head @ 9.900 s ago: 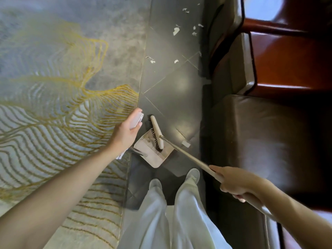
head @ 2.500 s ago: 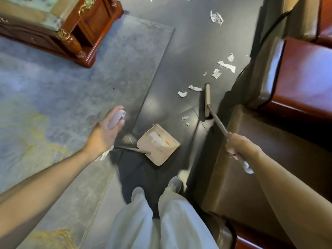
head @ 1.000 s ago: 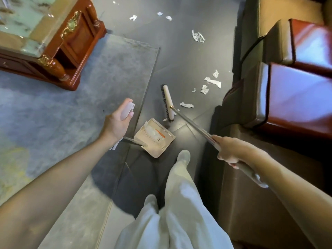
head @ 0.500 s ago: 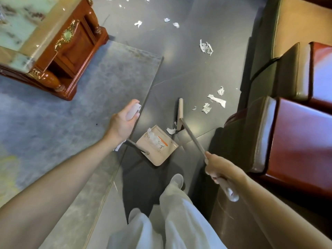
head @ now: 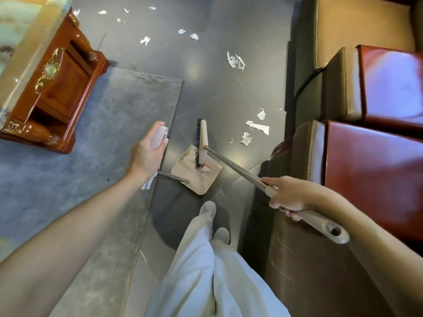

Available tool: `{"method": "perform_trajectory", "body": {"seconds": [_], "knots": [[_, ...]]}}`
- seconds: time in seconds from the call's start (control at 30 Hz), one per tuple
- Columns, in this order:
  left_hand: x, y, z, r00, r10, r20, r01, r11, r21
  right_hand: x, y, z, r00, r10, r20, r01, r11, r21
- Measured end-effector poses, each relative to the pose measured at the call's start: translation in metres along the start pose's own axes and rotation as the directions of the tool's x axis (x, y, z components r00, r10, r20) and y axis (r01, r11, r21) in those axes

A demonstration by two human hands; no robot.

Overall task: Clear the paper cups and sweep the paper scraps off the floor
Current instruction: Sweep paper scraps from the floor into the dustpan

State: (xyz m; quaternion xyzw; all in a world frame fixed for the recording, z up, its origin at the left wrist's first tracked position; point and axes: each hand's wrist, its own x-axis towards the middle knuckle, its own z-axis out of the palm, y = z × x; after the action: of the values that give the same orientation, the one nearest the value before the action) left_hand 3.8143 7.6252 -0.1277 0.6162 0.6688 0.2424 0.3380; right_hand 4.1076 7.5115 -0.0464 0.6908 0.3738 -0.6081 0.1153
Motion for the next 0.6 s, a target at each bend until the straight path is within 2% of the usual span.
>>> {"method": "perform_trajectory", "body": {"seconds": [0.33, 0.5, 0.6], "knots": [[0.095, 0.043, 0.030, 0.998, 0.018, 0.053, -0.009, 0.987, -0.158, 0.015, -0.030, -0.096, 0.985, 0.019, -0.173, 0.010, 0.987, 0.163], [0.140, 0.060, 0.044, 0.991, 0.040, 0.126, -0.027, 0.994, -0.107, 0.030, -0.039, -0.130, 0.957, 0.036, -0.289, 0.013, 0.986, 0.165], [0.153, 0.072, 0.055, 0.979, 0.071, 0.189, -0.056, 0.995, -0.082, 0.044, -0.041, -0.145, 0.932, 0.063, -0.357, -0.033, 0.995, 0.090]]}}
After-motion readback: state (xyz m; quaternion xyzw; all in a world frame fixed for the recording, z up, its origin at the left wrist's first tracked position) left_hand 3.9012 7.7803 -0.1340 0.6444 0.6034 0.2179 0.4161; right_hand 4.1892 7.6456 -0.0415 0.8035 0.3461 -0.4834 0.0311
